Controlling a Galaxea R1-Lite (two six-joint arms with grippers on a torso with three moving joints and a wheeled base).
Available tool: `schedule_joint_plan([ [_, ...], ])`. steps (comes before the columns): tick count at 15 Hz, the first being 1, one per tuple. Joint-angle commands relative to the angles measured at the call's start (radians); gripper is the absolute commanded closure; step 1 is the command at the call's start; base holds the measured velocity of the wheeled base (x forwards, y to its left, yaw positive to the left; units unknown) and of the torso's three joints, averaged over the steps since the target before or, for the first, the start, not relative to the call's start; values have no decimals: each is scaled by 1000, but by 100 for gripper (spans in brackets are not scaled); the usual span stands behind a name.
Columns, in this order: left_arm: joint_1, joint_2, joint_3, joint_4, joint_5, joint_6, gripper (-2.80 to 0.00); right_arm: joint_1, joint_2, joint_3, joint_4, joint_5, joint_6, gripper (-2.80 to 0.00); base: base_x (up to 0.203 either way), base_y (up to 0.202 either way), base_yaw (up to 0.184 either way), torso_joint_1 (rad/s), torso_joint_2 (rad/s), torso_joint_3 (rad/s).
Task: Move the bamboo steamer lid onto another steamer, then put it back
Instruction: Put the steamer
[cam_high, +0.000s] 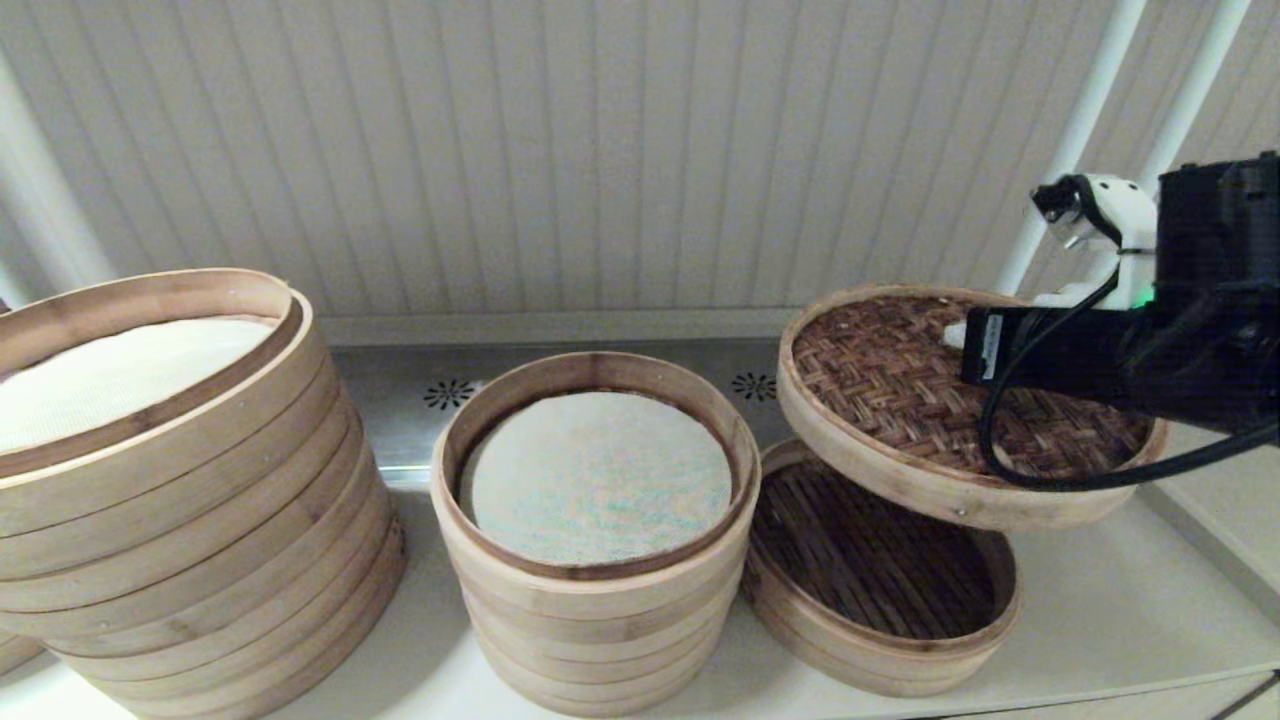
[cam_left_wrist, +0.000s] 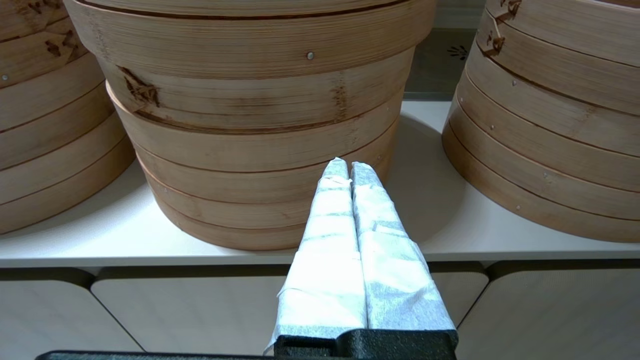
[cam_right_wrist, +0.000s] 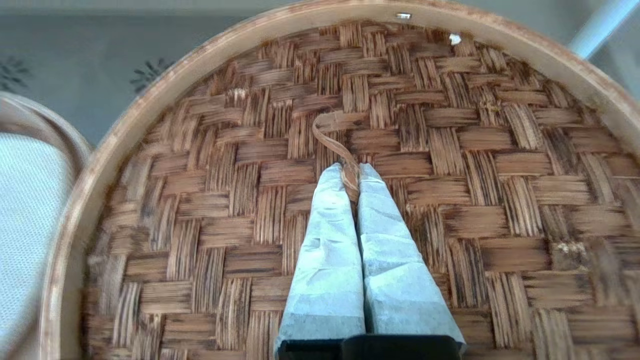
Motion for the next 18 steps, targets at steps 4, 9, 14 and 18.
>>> schedule_joint_plan([
  [4, 0, 0, 0, -1, 0, -1, 0, 49, 14, -185, 99, 3, 16, 0, 0, 0, 0, 0, 0, 0],
  [9, 0, 0, 0, -1, 0, 0, 0, 188, 110, -322, 136, 6, 25, 0, 0, 0, 0, 0, 0, 0],
  [14, 0, 0, 0, 0, 0, 0, 0, 309, 229, -428, 155, 8, 25, 0, 0, 0, 0, 0, 0, 0],
  [18, 0, 0, 0, -1, 0, 0, 0, 361, 313, -526, 159, 3, 24, 0, 0, 0, 0, 0, 0, 0],
])
